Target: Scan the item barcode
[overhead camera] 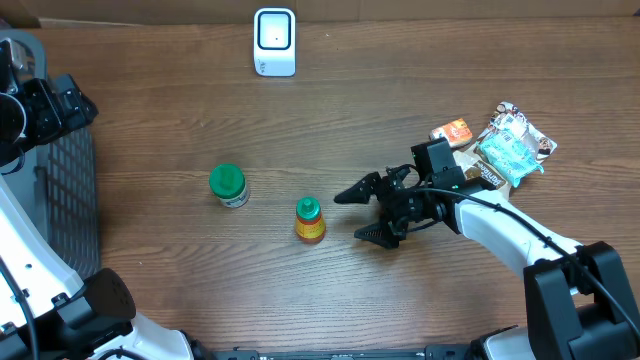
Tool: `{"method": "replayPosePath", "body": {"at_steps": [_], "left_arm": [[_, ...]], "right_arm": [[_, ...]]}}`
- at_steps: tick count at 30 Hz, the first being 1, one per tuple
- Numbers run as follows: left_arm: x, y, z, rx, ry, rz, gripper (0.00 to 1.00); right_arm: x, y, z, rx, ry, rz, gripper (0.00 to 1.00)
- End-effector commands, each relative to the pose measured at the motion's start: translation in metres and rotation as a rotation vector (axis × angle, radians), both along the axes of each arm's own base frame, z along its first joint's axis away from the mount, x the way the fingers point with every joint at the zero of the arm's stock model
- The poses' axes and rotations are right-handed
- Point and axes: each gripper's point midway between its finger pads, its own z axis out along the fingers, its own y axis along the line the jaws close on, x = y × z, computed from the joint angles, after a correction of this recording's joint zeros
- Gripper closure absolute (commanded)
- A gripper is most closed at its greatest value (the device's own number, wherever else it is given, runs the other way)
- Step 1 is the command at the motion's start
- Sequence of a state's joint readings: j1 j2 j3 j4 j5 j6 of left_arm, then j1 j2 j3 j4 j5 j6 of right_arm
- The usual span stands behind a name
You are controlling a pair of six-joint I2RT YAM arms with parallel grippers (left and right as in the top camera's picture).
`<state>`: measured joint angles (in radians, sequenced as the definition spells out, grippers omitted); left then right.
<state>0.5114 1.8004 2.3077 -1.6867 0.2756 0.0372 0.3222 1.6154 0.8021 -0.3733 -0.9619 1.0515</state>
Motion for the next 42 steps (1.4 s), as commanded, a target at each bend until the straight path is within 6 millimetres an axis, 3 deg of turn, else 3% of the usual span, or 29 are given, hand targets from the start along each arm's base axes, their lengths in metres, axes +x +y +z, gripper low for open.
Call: {"method": "replayPosePath", "body": {"at_steps": [1,11,17,20,34,39,42], "left_arm": [[0.001,0.000,-0.003,0.002,0.007,-0.019,0.00],[0.001,0.000,-0.003,0.002,0.007,-0.019,0.00],[0.001,0.000,-0.003,0.002,0.007,-0.019,0.01],[0.001,0.000,-0.003,0.002,0.007,-0.019,0.00],[0.001,0.000,-0.003,0.002,0.007,-0.019,0.01],[0.001,0.000,-0.003,0.002,0.007,-0.019,0.00],[0.001,0.000,-0.003,0.002,0.007,-0.019,0.00]], "right_arm": [[-0.006,0.011,0.004,0.031,0.086,-0.010,0.07],[0.014,0.025,0.012,0.078,0.037,-0.046,0.07],[0.010,0.033,0.010,0.067,0.020,-0.027,0.09],[0.009,0.039,0.004,0.029,-0.070,0.007,0.15],[0.017,0.048,0.016,0.078,-0.365,0.140,0.18],[0.025,0.053,0.032,0.087,-0.538,0.235,0.25],[0.037,0.048,0.041,-0.020,-0.623,0.293,0.25]]}}
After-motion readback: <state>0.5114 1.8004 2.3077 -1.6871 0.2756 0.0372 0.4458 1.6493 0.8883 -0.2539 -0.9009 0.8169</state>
